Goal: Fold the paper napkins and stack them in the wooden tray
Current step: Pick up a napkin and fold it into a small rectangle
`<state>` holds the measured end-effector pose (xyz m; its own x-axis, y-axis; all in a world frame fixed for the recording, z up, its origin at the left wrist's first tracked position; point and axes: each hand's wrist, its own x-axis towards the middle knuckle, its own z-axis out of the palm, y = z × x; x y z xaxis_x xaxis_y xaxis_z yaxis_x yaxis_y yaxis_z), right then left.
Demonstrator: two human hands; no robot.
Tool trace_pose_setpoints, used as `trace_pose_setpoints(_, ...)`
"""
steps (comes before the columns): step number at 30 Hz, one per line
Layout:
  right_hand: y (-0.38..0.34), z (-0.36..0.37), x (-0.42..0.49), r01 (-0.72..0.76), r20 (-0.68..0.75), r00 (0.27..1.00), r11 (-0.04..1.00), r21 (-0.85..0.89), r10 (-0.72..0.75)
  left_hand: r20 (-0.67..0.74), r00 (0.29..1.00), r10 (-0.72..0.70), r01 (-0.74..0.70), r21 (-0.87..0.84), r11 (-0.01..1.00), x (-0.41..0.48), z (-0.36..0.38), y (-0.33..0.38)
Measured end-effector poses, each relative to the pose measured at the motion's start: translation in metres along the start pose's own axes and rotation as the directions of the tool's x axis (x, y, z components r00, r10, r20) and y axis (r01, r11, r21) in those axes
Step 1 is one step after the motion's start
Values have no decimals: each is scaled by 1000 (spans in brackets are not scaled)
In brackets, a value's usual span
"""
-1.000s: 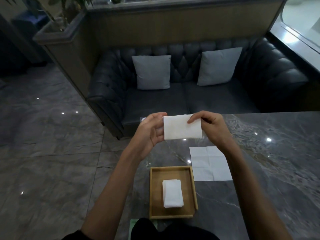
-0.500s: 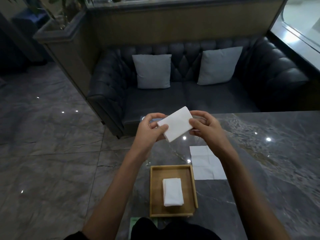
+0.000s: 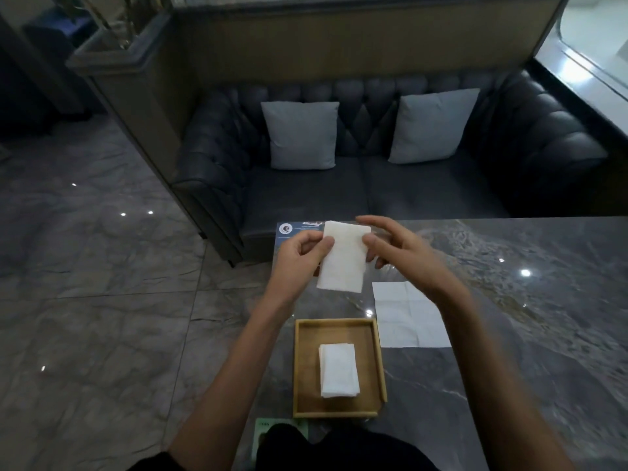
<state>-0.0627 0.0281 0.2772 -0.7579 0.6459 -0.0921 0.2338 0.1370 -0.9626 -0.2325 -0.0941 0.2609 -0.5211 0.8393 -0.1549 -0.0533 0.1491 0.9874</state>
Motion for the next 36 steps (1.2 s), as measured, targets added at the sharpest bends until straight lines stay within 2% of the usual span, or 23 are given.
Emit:
trace_pose_setpoints(3,19,15,-9,-90,44,995,992,93,86,-54,998,-9,9,-5,1000,-6,-1,-6)
trace_pose_setpoints(7,46,38,-21,-106,-84,989,982,157,120,-114,993,-42,46,34,998,-17,2,-30)
trace_pose_setpoints(11,91,60,-37,-208,-153,961,966,156,232,-109,977,-181,186,39,982,-37,4,-81)
trace_pose_setpoints(16,166,99,-66,-448,-144,875,886,122,463,-147,896,-419,430,57,901,-60,11,-169)
trace_pose_setpoints(20,212,122,-79,-578,-140,792,803,146,595,-188,837,-513,539,130,832,-66,20,-226)
trace_pose_setpoints(26,253,140,-79,-706,-156,685,701,102,712,-262,807,-530,588,259,766,-60,29,-270)
trace_pose_setpoints(33,278,152,-73,-770,-177,619,635,56,765,-284,771,-570,637,326,699,-56,31,-292)
trace_pose_setpoints(36,286,155,-73,-774,-182,614,631,54,768,-284,762,-582,647,344,680,-56,29,-296)
